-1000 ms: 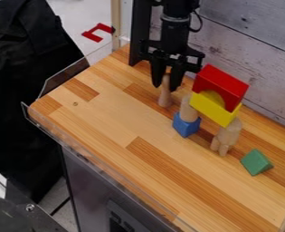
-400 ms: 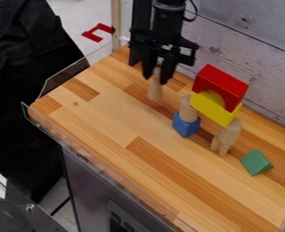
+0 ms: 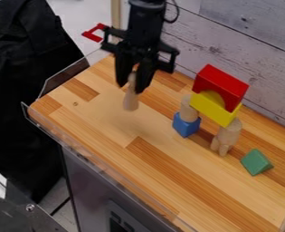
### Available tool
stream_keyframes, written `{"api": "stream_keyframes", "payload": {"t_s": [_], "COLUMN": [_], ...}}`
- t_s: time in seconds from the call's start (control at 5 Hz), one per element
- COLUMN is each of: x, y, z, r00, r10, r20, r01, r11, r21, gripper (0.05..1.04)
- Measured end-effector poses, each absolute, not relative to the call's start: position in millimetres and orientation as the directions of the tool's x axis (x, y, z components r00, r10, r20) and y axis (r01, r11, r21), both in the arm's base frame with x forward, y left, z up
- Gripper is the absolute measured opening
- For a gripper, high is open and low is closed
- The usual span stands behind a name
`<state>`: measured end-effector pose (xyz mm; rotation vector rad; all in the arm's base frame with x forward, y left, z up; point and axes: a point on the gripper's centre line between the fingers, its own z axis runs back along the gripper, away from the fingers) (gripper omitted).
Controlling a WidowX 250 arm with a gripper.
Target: Move the something on the played
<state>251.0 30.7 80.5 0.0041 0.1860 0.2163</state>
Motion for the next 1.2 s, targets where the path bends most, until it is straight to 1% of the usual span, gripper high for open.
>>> {"api": "stream_keyframes", "payload": {"t_s": [0.2,0.4,0.6,0.8,1.2], "x": [230,222,226,236,262], "y": [38,38,30,15,17], "z": [71,68,59,48,25], "r00": [0.936,0.934,0.949,0.959,0.963], "r10": [0.28,0.3,0.258,0.183,0.11], "r20": [-0.212,-0.192,-0.18,-0.215,-0.247], "r01": [-0.29,-0.319,-0.282,-0.213,-0.138], "r11": [0.957,0.945,0.952,0.969,0.985], "r21": [-0.016,-0.071,-0.123,-0.125,-0.099], "gripper": [0.334,0.334,0.334,0.334,0.334]}}
